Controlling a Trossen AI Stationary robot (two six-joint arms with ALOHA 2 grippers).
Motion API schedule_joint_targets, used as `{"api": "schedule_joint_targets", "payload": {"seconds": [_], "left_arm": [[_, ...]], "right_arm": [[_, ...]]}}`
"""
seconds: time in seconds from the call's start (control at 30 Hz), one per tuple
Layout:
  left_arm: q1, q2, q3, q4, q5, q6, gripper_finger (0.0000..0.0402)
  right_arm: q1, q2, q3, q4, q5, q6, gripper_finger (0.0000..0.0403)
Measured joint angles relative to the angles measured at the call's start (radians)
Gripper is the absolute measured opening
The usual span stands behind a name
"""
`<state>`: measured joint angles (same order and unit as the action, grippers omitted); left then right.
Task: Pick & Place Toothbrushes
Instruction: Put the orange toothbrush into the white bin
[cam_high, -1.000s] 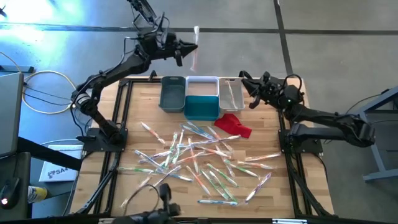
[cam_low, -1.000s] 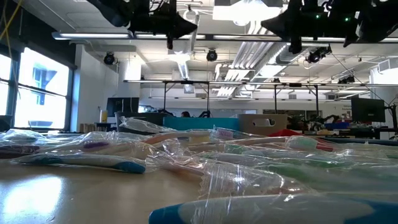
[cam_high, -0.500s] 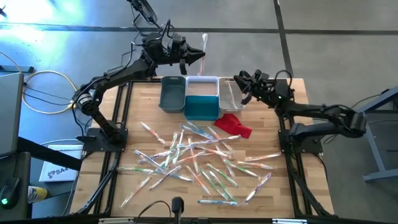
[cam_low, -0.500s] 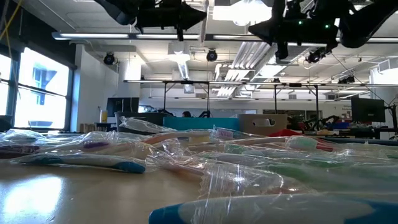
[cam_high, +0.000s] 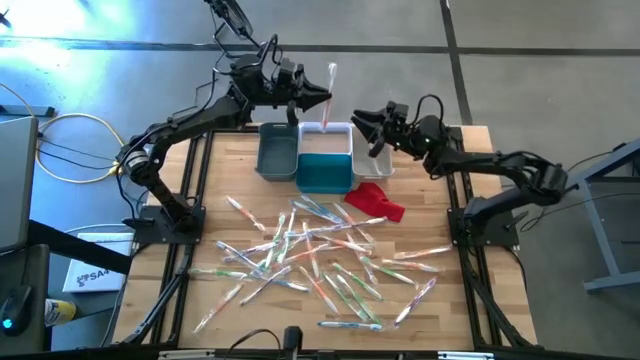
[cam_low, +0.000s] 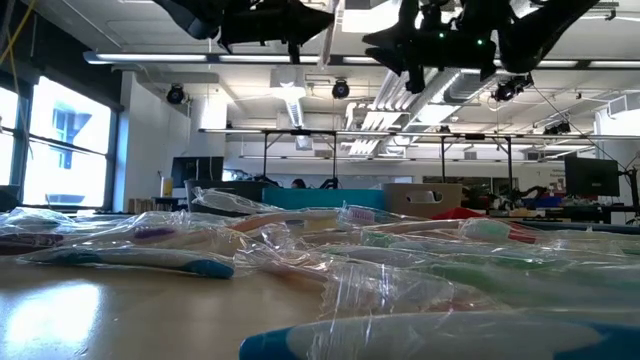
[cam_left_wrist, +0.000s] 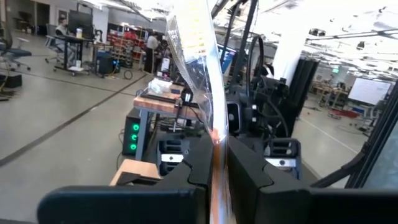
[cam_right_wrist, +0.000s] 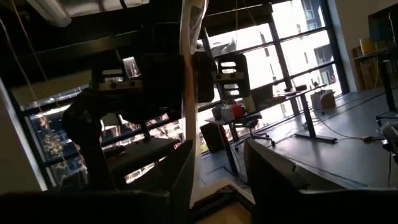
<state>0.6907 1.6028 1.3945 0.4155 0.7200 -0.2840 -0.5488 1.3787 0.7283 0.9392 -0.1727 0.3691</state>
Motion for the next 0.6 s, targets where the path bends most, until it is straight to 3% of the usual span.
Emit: {"api": "schedule_joint_targets", "payload": {"seconds": [0.33, 0.6], "left_arm": [[-0.019, 0.0, 0.0, -0.009, 0.0, 0.019, 0.0026], [-0.02, 0.0, 0.0, -0.083, -0.001, 0.027, 0.0026]], "right_arm": [[0.033, 0.127, 0.126, -0.001, -0.067, -0.032, 0.0198], [0.053, 0.151, 0.179, 0.001, -0.094, -0.098, 0.0206]]}}
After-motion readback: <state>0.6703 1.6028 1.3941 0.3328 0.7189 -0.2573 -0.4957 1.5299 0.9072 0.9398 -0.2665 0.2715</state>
